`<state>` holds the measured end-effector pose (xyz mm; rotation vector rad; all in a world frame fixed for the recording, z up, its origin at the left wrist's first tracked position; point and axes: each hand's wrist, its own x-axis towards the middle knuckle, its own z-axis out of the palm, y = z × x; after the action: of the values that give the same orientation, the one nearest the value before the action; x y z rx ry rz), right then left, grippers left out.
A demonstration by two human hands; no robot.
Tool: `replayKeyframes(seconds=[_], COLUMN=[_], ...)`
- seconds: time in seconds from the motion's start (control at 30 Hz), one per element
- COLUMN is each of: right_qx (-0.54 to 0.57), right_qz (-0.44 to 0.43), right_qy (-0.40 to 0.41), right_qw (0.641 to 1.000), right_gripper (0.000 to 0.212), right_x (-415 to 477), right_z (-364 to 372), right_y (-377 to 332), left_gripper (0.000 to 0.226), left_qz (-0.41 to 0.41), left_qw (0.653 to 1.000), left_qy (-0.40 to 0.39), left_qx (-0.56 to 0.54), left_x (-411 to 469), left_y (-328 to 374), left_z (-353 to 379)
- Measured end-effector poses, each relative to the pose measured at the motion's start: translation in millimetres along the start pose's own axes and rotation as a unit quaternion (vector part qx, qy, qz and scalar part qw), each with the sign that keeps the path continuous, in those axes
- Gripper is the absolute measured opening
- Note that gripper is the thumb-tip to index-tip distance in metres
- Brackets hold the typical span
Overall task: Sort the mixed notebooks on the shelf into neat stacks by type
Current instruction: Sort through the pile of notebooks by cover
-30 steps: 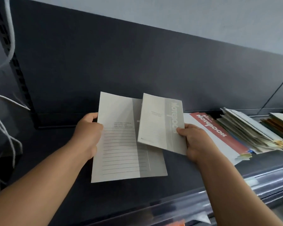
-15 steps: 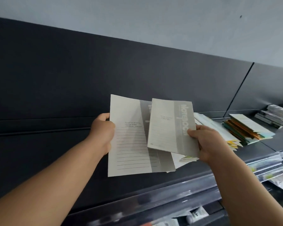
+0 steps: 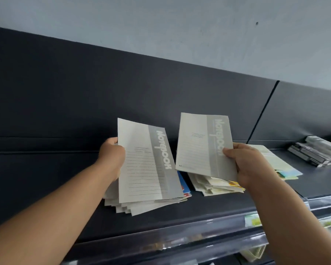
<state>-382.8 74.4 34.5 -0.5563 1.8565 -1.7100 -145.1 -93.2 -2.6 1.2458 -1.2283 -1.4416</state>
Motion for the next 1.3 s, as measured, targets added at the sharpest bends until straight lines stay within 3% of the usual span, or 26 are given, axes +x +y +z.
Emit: replayKeyframes(seconds=[0.07,0.13,0.2,0.27,0.33,0.4,0.5,0.57,0.73,0.9,1.07,1.17,1.3], right_qx=[0.004,0.004,-0.003,-0.010,-0.009,-0.002,0.016,0.026,-0.005,-0.067,-0.099,-0.114,-0.115], right_qz=[0.000,0.007,0.013,0.015,0.014,0.013,0.013,0.012,0.002,-0.019,-0.053,-0.052,-0.044], right_qy=[-0.004,0.000,0.008,0.008,0.005,-0.004,-0.024,-0.027,0.023,0.037,0.015,-0.010,-0.050], right_qw=[1.000,1.000,1.000,1.000,1.000,1.000,1.000,0.999,1.000,0.997,0.994,0.992,0.991], right_gripper=[0.014,0.013,0.013,0.015,0.015,0.015,0.019,0.020,0.003,0.006,0.015,0.021,0.039], right_x=[9.3,18.7,29.4,37.6,46.4,53.8,62.9,69.7,98.4,136.4,174.6,192.5,207.9], right_z=[-5.4,-8.2,-10.0,-9.1,-8.2,-6.3,-3.9,-6.1,-38.8,-99.5,-170.1,-200.3,-222.5], right_y=[-3.0,-2.2,-1.6,-1.8,-2.3,-2.2,0.3,2.3,1.1,-7.2,-19.8,-17.6,-12.5], left_gripper=[0.029,0.035,0.054,0.070,0.054,0.025,0.022,0.010,0.015,0.008,0.004,0.024,0.039], left_qz=[-0.009,-0.003,0.038,0.142,0.199,0.122,0.034,0.068,0.082,0.076,0.079,0.103,0.117], left_qw=[0.999,0.989,0.939,0.892,0.907,0.948,0.949,0.952,0.969,0.981,0.974,0.930,0.781], left_qy=[0.007,0.027,0.069,0.064,-0.031,-0.168,-0.280,-0.263,-0.200,-0.136,-0.055,0.023,0.140], left_qx=[0.038,0.143,0.334,0.424,0.371,0.241,0.144,0.140,0.121,0.113,0.206,0.353,0.598], left_x=[11.7,19.9,22.3,16.0,5.5,-9.8,-21.7,-20.1,-19.7,-26.9,-33.1,-32.7,-50.9], left_y=[-2.9,-5.8,-4.4,6.4,23.7,38.2,44.9,39.5,38.6,28.9,0.3,-14.8,-21.8], left_z=[5.8,12.8,24.0,39.1,61.7,85.5,114.0,126.0,148.4,187.8,226.8,247.5,269.3])
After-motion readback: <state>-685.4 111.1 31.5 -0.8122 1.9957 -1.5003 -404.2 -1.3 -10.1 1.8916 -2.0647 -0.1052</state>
